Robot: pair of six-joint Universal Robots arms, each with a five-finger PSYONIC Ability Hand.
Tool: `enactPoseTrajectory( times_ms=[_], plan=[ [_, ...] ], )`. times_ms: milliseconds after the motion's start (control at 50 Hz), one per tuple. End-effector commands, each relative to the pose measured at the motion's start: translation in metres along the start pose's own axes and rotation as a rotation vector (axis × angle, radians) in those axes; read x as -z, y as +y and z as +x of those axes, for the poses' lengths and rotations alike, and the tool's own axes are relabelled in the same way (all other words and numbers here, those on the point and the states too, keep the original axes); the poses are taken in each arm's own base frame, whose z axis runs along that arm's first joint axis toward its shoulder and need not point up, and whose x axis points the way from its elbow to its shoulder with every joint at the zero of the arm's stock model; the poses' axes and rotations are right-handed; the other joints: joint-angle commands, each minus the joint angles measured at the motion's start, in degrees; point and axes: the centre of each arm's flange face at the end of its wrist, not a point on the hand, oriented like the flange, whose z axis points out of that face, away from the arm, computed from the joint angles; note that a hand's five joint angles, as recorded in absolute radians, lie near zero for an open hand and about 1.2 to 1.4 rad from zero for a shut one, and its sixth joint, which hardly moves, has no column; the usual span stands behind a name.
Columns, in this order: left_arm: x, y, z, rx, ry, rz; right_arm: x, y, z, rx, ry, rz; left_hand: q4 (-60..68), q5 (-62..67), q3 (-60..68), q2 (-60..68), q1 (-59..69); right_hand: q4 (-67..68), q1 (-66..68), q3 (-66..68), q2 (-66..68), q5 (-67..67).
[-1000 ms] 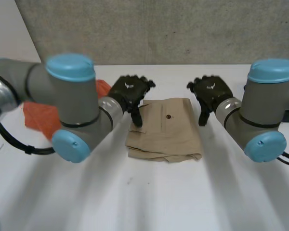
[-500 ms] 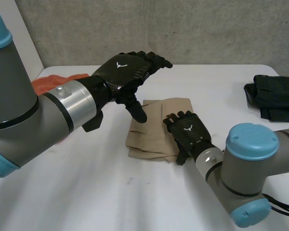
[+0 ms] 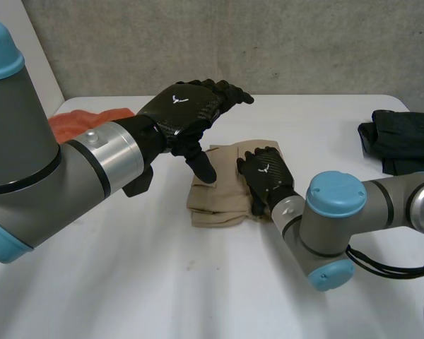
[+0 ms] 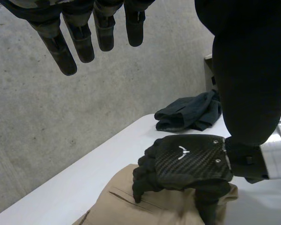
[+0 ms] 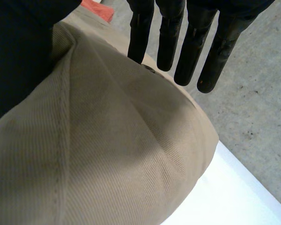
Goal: Fold the laundry.
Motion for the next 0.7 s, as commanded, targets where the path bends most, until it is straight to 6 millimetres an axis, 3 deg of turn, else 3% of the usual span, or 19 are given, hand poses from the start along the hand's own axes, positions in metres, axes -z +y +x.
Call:
enactPoseTrajectory(
  times_ms=[20, 120, 180, 220, 320, 420, 500, 700],
  plan=[
    [0.000, 0.000, -0.001, 0.011, -0.003, 0.000, -0.013, -0.005, 0.003, 0.003, 0.010, 0.034, -1.38, -2.28, -1.91, -1.21, -0.45, 9.72, 13.66, 9.61, 9.82, 15.15],
    [0.000, 0.000, -0.002, 0.024, -0.005, 0.002, -0.019, 0.000, 0.000, 0.001, -0.013, 0.021, -1.05, -1.95, -1.57, -0.88, -0.11, 18.63, 22.57, 18.52, 18.73, 24.06],
    [0.000, 0.000, -0.002, 0.028, -0.005, 0.001, -0.021, 0.004, -0.005, -0.003, -0.052, 0.000, -1.05, -1.95, -1.57, -0.88, -0.11, 32.55, 36.49, 32.44, 32.65, 37.98],
    [0.000, 0.000, -0.002, 0.028, -0.005, 0.001, -0.022, 0.004, -0.006, -0.008, -0.074, -0.010, -1.05, -1.95, -1.57, -0.88, -0.11, 50.19, 54.13, 50.09, 50.30, 55.62],
    [0.000, 0.000, -0.002, 0.028, -0.005, 0.000, -0.023, -0.007, 0.010, -0.014, -0.043, -0.002, -0.88, -1.78, -1.41, -0.71, 0.05, 50.88, 54.82, 50.77, 50.98, 56.31],
    [0.000, -0.001, -0.002, 0.027, -0.005, 0.003, -0.019, -0.021, 0.073, 0.003, 0.064, 0.002, -0.88, -1.78, -1.40, -0.71, 0.06, 50.88, 54.82, 50.77, 50.98, 56.31],
    [0.001, -0.001, -0.002, 0.027, -0.005, 0.002, -0.012, -0.012, 0.116, 0.054, 0.107, -0.033, -0.88, -1.78, -1.40, -0.71, 0.06, 50.88, 54.82, 50.77, 50.98, 56.31],
    [0.001, -0.001, -0.001, 0.026, -0.003, 0.005, -0.004, 0.011, 0.187, 0.176, 0.011, 0.061, -1.04, -1.94, -1.57, -0.87, -0.11, 50.88, 54.82, 50.77, 50.98, 56.31]
  ],
)
